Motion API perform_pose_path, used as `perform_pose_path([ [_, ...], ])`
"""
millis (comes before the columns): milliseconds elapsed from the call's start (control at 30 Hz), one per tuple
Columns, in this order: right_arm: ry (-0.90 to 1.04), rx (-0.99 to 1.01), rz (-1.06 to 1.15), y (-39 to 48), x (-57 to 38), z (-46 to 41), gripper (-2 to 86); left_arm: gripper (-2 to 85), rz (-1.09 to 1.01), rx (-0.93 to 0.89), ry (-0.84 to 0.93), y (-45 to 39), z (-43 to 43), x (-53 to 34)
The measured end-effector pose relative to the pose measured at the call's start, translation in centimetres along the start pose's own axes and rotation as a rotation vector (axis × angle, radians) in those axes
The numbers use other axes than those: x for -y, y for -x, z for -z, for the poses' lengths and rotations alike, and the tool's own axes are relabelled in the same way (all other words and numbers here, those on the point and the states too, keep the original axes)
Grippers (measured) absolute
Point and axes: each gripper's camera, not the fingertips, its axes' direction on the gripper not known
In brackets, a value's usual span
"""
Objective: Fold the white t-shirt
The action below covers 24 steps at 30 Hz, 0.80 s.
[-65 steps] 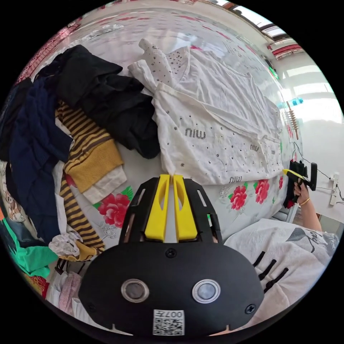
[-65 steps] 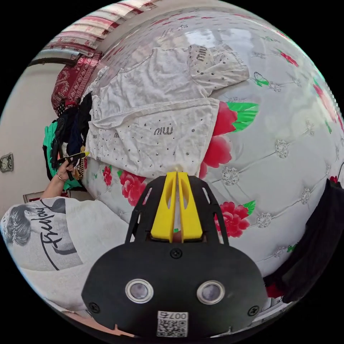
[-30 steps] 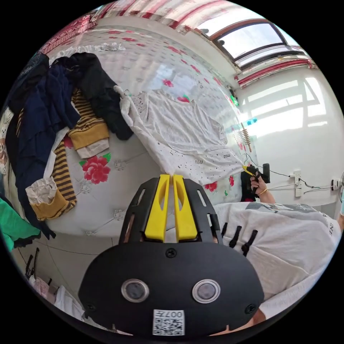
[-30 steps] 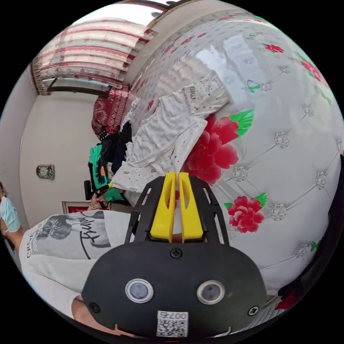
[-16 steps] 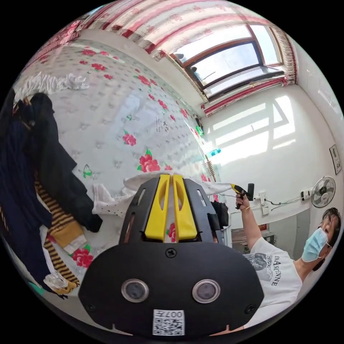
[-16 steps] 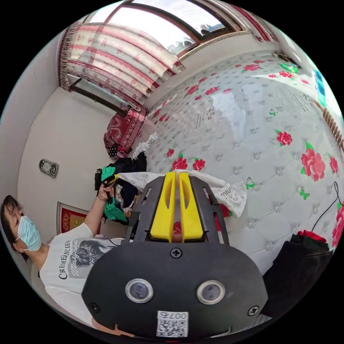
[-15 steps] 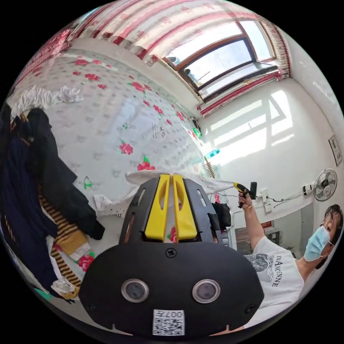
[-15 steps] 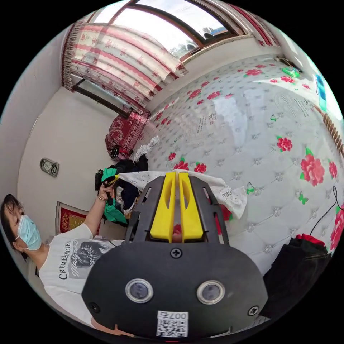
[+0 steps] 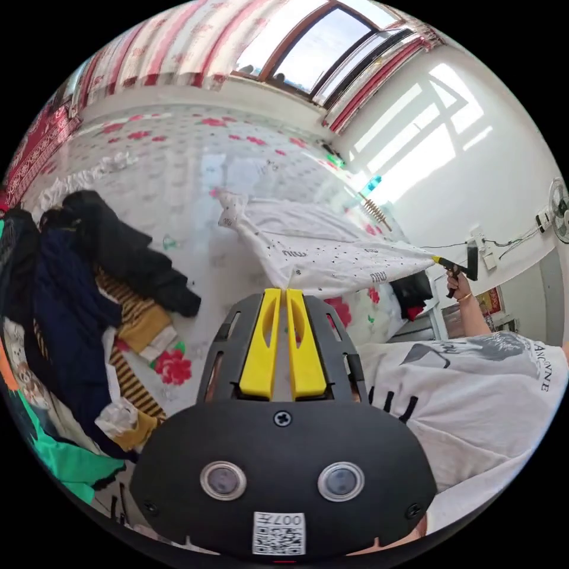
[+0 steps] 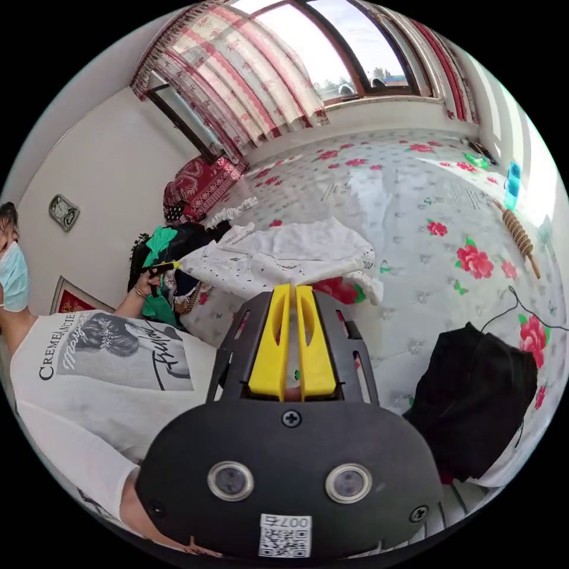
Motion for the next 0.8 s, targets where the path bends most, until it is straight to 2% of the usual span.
perform_pose_path([
  [167, 0.233, -0.013, -0.254, -3.6, -9.3, -11.0, -0.2, -0.9, 0.257, 0.105, 0.263, 2.3, -10.0, -8.9],
  [267, 0.316, -0.066, -0.321, -4.1, -13.5, -14.2, -0.2, -0.9, 0.361, 0.057, 0.157, 2.2, -9.3, -12.4],
  [400, 0.266, -0.003, -0.369, -4.8, -16.1, -14.0, 0.0, -0.6, 0.378, 0.054, 0.129, 1.7, -8.6, -14.6],
  [467, 0.245, -0.04, -0.355, -5.0, -16.3, -13.3, 0.2, -0.4, 0.399, 0.08, 0.151, 1.5, -8.8, -15.1],
  [633, 0.016, -0.077, -0.377, -7.7, -15.3, -9.2, 1.9, -0.4, 0.425, 0.123, 0.097, 0.2, -8.1, -16.5],
  [800, -0.112, -0.087, -0.465, -11.9, -12.8, -8.8, 3.1, -0.6, 0.517, 0.149, 0.063, -1.1, -7.7, -17.5],
])
